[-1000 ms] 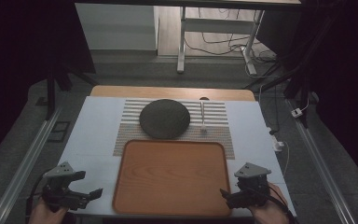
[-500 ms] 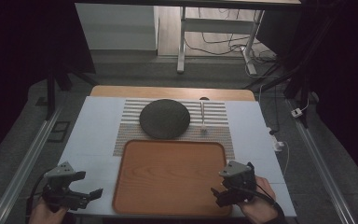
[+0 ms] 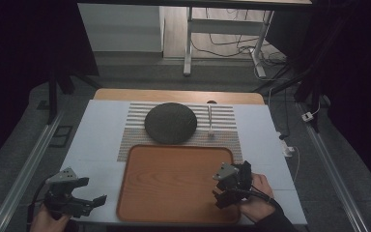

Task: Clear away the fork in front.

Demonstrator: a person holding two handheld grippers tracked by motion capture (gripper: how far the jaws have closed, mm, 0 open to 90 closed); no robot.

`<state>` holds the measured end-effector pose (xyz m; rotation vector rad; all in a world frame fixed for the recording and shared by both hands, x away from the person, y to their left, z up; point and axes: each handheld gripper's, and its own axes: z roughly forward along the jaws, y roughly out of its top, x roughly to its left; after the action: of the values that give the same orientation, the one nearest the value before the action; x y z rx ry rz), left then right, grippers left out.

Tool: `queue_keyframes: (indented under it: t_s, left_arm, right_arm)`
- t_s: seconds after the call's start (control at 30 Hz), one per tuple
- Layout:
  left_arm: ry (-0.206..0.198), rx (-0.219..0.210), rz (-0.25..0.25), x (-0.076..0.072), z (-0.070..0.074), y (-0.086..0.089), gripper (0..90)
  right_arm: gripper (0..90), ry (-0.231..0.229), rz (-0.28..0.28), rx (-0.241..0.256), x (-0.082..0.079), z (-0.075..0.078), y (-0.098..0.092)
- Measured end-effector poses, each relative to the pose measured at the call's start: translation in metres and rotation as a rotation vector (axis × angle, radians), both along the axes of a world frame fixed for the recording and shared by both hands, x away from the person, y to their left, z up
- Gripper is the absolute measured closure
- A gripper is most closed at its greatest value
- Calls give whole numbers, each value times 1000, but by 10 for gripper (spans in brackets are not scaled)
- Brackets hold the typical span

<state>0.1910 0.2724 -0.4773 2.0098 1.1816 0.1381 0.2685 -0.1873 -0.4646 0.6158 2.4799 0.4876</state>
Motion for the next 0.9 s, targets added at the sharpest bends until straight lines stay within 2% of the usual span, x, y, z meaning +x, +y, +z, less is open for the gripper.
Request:
queue_keyframes:
  t_s: [0.17,0.37,0.43,0.6,0.8,0.9]
  left_arm:
    - [3,0,1,0,0,0,4]
    - [6,2,1,1,0,0,5]
    - [7,2,1,1,0,0,5]
    - [10,2,0,1,-1,0,5]
    - [12,7,-3,1,-1,-1,5]
    - [14,7,-3,2,-1,-1,5]
  right_arm:
    - [0,-30,28,-75,10,-3,10]
    - [0,-68,43,-133,21,-6,17]
    - [0,-95,47,-164,29,-7,20]
    - [0,-123,55,-215,44,-10,25]
    - [0,-148,27,-252,59,-13,28]
    - [0,-170,25,-268,72,-14,29]
